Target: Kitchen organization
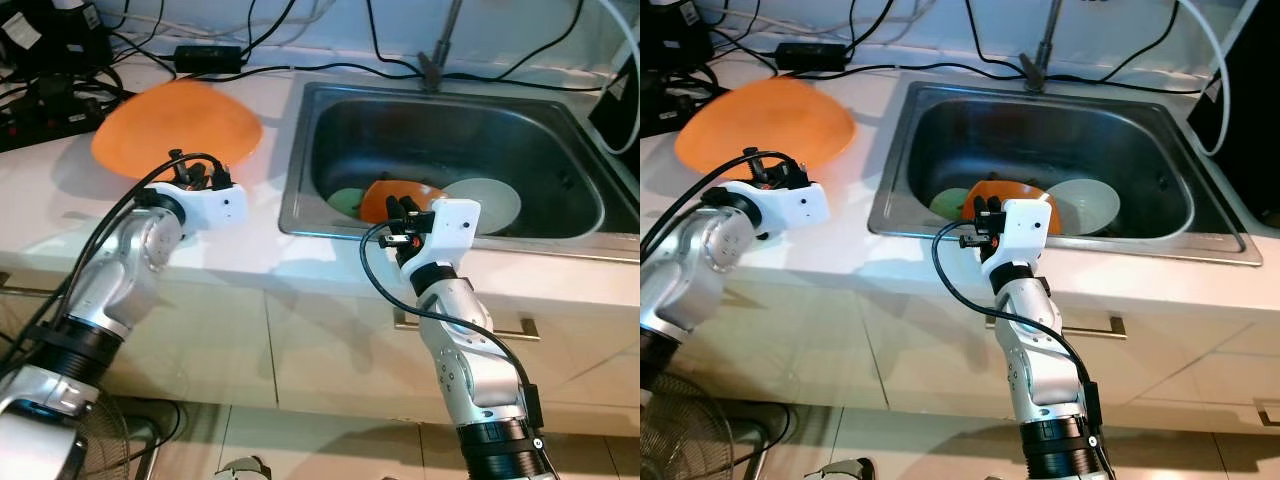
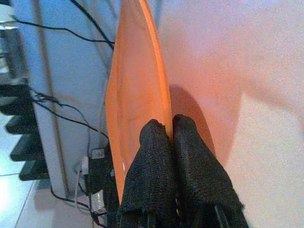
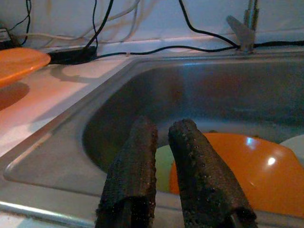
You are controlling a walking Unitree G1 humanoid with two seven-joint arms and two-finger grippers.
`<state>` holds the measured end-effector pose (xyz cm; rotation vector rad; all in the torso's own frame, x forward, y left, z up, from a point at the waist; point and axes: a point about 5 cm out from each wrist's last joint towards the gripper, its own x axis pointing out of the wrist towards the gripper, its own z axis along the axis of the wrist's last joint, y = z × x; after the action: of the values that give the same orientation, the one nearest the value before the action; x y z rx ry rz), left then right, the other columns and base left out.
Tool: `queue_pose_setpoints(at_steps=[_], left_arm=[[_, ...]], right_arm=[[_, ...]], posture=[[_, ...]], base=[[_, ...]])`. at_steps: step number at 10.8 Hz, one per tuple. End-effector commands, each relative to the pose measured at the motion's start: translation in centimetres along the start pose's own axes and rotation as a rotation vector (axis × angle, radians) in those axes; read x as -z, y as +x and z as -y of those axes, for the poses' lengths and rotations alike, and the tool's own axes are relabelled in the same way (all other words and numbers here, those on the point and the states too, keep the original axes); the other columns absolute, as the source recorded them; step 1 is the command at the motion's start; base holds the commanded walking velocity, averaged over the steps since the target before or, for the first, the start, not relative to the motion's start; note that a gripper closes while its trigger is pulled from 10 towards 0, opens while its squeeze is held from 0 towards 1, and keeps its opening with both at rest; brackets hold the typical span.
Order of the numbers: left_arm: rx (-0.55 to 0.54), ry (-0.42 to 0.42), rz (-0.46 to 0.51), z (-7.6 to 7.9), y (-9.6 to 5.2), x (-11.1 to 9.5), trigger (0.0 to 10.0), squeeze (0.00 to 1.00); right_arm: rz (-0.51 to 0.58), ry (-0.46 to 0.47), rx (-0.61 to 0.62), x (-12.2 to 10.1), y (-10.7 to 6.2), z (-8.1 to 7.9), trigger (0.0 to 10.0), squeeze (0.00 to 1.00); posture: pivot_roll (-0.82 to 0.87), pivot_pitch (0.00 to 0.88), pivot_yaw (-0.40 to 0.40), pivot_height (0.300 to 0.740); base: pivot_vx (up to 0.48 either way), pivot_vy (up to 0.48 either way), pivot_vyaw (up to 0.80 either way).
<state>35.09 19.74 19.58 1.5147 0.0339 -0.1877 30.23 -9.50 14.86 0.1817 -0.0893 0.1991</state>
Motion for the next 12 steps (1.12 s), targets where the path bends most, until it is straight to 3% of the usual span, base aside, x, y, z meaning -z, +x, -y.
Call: queue_pose_setpoints(at_steps=[1,2,5,7,8,10,12], left_arm=[[0.034,-0.007,0.058,1.8,-0.1,-1.3,10.0,0.0],[-0.022,-0.026,0.097,1.1,-0.2,-2.2,10.0,0.0],[-0.106,-0.067,0.174,0.3,-0.5,-3.7,10.0,0.0],[-0.101,-0.073,0.201,0.5,-0.4,-4.4,10.0,0.0],[-0.103,-0.08,0.23,0.5,-0.5,-5.1,10.0,0.0],[-0.106,-0.09,0.294,0.4,-0.9,-6.2,10.0,0.0],[-0.092,-0.095,0.382,0.4,-1.4,-7.7,10.0,0.0]], right_arm=[[0.005,0.004,0.01,-0.2,0.1,0.2,10.0,0.92],[0.008,0.02,0.01,-0.4,0.2,0.2,10.0,1.0],[0.061,0.12,0.009,-2.6,1.4,0.0,10.0,1.0],[0.08,0.211,0.017,-3.8,2.1,0.1,10.0,1.0],[0.072,0.338,0.011,-4.1,2.4,-0.2,10.0,1.0],[0.038,0.482,-0.004,-4.0,2.5,-0.7,10.0,1.0],[0.02,0.518,-0.01,-3.9,2.6,-0.8,10.0,1.0]], posture=[[0.06,0.085,-0.079,0.74],[0.06,0.086,-0.08,0.74],[0.06,0.094,-0.08,0.74],[0.06,0.095,-0.077,0.74],[0.06,0.095,-0.076,0.74],[0.06,0.099,-0.077,0.74],[0.06,0.1,-0.078,0.74]], base=[[0.0,0.0,0.0],[0.0,0.0,0.0],[0.0,0.0,0.0],[0.0,0.0,0.0],[0.0,0.0,0.0],[0.0,0.0,0.0],[0.0,0.0,0.0]])
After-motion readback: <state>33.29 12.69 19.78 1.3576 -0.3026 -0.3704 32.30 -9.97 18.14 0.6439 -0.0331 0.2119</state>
